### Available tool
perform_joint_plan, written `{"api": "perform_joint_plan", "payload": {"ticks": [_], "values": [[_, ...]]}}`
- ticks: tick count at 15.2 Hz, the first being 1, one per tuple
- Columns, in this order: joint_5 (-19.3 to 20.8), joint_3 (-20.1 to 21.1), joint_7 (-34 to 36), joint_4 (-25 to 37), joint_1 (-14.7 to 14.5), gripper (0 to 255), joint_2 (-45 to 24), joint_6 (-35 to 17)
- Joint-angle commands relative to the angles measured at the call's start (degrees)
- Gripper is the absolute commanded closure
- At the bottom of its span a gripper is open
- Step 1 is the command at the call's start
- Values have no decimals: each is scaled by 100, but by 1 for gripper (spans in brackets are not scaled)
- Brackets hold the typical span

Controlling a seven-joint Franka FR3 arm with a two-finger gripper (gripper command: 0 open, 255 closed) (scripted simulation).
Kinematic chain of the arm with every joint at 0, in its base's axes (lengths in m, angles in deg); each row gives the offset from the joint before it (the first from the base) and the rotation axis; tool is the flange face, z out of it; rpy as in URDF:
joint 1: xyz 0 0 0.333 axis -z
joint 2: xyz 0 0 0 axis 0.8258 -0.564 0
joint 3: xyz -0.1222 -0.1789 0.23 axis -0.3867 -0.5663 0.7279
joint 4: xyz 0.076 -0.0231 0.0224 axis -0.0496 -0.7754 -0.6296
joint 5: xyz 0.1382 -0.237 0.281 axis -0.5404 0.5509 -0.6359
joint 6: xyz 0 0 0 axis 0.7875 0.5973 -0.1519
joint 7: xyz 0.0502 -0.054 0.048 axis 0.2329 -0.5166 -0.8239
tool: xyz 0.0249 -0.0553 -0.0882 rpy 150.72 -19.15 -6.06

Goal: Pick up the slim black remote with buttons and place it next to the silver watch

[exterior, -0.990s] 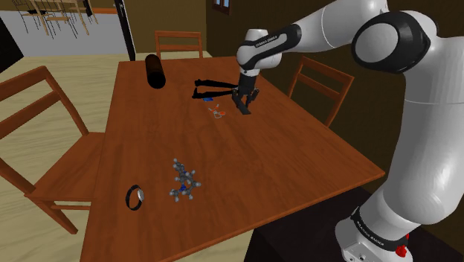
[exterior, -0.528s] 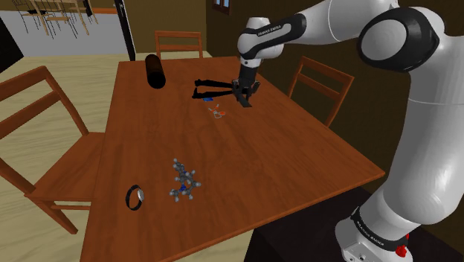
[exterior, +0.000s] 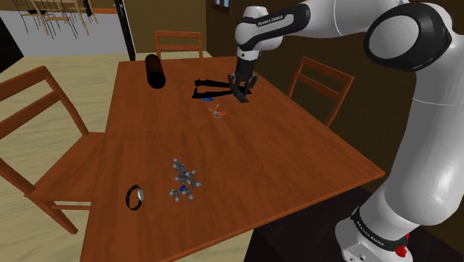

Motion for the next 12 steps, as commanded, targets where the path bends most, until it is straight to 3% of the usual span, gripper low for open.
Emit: {"api": "perform_joint_plan", "payload": {"ticks": [1,12], "values": [[32,73,250,3,-169,255,-22,-37],[241,449,1608,299,-1103,255,-243,-55]]}}
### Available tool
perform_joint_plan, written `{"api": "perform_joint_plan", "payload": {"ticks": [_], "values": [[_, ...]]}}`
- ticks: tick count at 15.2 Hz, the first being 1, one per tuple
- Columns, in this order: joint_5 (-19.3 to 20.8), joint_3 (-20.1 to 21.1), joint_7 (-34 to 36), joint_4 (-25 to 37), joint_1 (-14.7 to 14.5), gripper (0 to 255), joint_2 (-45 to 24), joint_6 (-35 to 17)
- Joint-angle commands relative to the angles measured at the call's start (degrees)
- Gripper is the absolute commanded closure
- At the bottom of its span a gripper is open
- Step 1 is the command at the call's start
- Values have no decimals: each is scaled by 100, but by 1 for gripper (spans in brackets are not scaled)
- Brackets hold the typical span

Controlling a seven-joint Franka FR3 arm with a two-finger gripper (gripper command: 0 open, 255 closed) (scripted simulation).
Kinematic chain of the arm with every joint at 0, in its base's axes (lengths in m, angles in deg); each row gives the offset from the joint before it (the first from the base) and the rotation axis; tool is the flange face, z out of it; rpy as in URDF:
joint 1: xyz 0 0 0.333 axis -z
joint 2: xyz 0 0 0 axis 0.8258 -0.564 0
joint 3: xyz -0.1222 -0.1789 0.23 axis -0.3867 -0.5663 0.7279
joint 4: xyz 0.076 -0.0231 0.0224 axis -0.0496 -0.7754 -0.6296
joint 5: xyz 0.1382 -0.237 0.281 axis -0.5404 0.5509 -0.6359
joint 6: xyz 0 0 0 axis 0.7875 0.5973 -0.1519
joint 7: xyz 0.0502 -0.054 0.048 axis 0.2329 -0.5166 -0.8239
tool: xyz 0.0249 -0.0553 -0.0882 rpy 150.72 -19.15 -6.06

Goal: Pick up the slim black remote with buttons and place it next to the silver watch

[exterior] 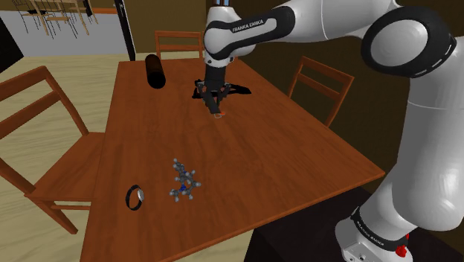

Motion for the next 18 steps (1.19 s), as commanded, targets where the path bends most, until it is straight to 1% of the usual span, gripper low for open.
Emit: {"api": "perform_joint_plan", "payload": {"ticks": [1,6,11,15,18], "values": [[49,60,252,178,-174,255,-126,34],[177,194,854,676,-623,255,-463,163],[321,294,1427,1427,-1096,255,-951,401],[443,345,1852,2284,-1501,255,-1485,705],[537,362,2143,3176,-1829,255,-2021,1047]]}}
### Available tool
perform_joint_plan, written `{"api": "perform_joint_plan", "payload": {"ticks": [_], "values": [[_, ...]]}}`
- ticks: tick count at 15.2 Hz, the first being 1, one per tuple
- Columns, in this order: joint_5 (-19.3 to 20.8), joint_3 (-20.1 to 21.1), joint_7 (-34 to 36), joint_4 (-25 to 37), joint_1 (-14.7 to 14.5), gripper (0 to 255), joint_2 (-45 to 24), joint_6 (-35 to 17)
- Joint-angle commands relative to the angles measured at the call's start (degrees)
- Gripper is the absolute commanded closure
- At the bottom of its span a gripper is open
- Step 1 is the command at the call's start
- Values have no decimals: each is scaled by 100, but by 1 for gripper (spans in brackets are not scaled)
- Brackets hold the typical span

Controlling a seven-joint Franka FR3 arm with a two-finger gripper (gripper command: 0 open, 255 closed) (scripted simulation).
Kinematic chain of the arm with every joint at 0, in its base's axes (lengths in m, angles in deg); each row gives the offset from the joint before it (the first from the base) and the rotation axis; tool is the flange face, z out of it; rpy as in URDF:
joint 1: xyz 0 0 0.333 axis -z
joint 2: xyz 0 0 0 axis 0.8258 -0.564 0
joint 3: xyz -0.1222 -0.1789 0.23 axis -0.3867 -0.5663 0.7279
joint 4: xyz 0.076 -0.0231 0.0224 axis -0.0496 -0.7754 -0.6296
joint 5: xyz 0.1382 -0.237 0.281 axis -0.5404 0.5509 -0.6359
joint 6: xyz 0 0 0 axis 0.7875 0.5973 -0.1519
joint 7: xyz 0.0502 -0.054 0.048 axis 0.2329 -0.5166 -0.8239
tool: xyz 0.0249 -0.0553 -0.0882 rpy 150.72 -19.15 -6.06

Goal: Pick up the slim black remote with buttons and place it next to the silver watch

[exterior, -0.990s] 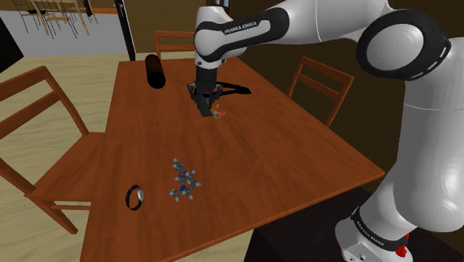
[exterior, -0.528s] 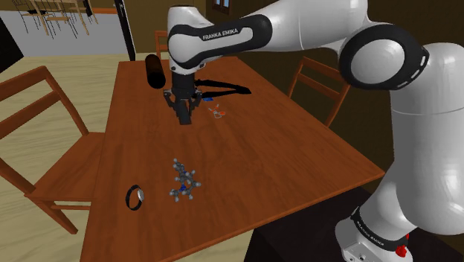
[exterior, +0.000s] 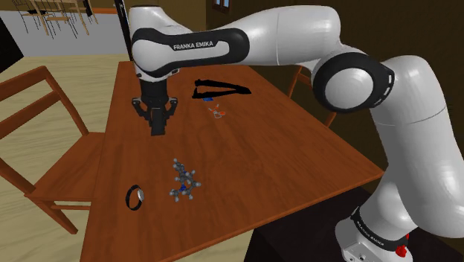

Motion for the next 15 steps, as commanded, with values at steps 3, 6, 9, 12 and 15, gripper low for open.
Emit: {"api": "perform_joint_plan", "payload": {"ticks": [3,6,9,12,15], "values": [[130,-8,354,1794,-497,255,-1035,738],[153,-23,419,2180,-613,255,-1339,813],[149,-17,423,1757,-578,255,-1233,498],[149,-16,425,1437,-553,255,-1185,229],[151,-17,426,1184,-535,255,-1173,-11]]}}
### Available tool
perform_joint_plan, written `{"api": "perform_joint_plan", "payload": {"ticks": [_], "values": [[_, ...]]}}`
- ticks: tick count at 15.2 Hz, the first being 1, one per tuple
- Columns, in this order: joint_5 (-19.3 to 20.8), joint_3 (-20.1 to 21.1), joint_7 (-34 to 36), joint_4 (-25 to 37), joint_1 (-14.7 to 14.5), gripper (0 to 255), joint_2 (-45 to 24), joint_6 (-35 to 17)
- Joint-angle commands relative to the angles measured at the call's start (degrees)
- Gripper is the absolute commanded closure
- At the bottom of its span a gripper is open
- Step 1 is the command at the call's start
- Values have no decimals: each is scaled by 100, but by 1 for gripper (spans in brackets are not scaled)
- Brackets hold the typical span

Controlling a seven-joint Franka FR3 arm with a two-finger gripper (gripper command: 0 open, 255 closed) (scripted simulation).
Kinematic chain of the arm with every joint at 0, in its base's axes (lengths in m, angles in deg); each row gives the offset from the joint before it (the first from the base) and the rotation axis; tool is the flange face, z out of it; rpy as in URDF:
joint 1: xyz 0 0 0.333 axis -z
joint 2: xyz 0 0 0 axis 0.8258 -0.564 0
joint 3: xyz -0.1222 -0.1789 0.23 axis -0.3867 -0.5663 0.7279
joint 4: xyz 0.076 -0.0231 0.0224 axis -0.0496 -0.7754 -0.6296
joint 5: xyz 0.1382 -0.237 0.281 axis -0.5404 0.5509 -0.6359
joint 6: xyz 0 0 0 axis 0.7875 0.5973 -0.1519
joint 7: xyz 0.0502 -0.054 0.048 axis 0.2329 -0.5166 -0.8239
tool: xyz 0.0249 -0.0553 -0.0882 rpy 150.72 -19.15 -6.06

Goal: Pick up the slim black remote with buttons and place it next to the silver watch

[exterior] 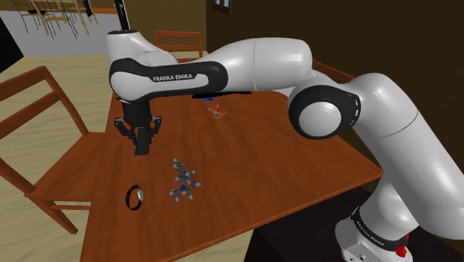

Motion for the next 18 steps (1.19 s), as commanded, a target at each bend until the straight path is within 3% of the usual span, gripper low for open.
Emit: {"api": "perform_joint_plan", "payload": {"ticks": [1,7,14,15,18], "values": [[3,-2,0,-101,5,255,-30,-137],[11,-8,0,-427,24,255,-84,-515],[11,-9,0,-421,23,255,-88,-512],[11,-9,-1,-419,23,0,-89,-511],[11,-9,-1,-419,23,0,-88,-511]]}}
